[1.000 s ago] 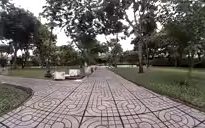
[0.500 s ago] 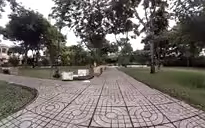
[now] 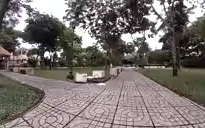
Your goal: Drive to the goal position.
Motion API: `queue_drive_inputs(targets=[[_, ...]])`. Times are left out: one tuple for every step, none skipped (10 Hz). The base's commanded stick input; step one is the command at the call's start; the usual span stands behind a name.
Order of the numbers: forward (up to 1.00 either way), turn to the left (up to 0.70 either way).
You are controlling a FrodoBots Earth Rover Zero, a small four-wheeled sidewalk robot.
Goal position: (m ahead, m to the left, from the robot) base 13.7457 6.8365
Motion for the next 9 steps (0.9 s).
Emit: queue_drive_inputs(targets=[[1.0, 0.27], [1.0, 0.27], [1.0, 0.27], [1.0, 0.27], [1.0, 0.27], [1.0, 0.27], [1.0, 0.09], [0.63, 0.0], [0.08, 0.0]])
